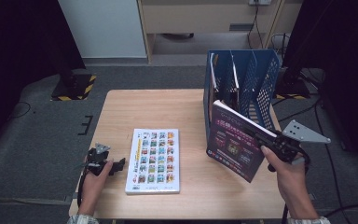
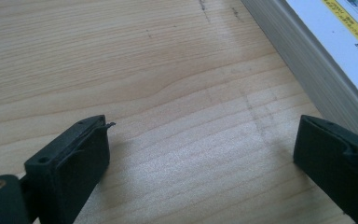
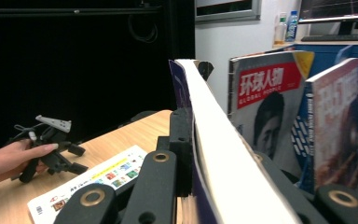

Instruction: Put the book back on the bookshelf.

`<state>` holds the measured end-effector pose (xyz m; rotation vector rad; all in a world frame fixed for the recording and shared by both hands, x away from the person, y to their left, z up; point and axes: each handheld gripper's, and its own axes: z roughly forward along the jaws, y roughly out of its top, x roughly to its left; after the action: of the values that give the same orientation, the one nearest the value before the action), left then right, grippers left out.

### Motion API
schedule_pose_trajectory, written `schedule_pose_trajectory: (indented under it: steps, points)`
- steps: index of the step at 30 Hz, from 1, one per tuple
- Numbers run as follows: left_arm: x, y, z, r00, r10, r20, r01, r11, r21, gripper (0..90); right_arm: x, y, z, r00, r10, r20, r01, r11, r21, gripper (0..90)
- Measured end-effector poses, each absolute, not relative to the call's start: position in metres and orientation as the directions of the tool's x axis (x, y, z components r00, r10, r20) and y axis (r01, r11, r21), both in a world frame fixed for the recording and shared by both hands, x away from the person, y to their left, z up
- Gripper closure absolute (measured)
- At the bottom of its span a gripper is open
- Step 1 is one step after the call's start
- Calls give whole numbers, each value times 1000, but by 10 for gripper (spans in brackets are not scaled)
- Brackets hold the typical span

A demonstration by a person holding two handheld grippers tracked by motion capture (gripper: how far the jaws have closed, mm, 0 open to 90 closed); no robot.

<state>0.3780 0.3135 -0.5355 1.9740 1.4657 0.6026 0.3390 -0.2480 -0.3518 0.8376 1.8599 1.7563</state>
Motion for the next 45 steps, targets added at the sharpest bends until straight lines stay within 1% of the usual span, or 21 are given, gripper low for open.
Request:
schedule_pose_trajectory:
  steps: [10, 16, 23, 32, 38, 45]
  points:
    - [378, 313, -536, 287, 958, 6, 684, -209, 699, 27, 335, -269, -349, -681, 727, 88, 124, -4, 992, 826]
    - [378, 313, -536, 291, 957, 7, 684, -214, 697, 27, 331, -280, -341, -654, 751, 88, 127, -5, 992, 826]
    - [378, 313, -536, 292, 956, 7, 684, -214, 698, 26, 328, -287, -326, -643, 760, 99, 124, -25, 992, 826]
    - [378, 313, -536, 293, 956, 7, 683, -215, 698, 26, 334, -293, -298, -624, 775, 104, 91, -60, 994, 826]
    - [378, 313, -536, 293, 956, 7, 683, -215, 698, 25, 341, -300, -286, -581, 808, 98, 94, -54, 994, 826]
    - [378, 312, -536, 293, 956, 6, 682, -214, 700, 24, 351, -302, -276, -508, 859, 66, 104, -15, 994, 826]
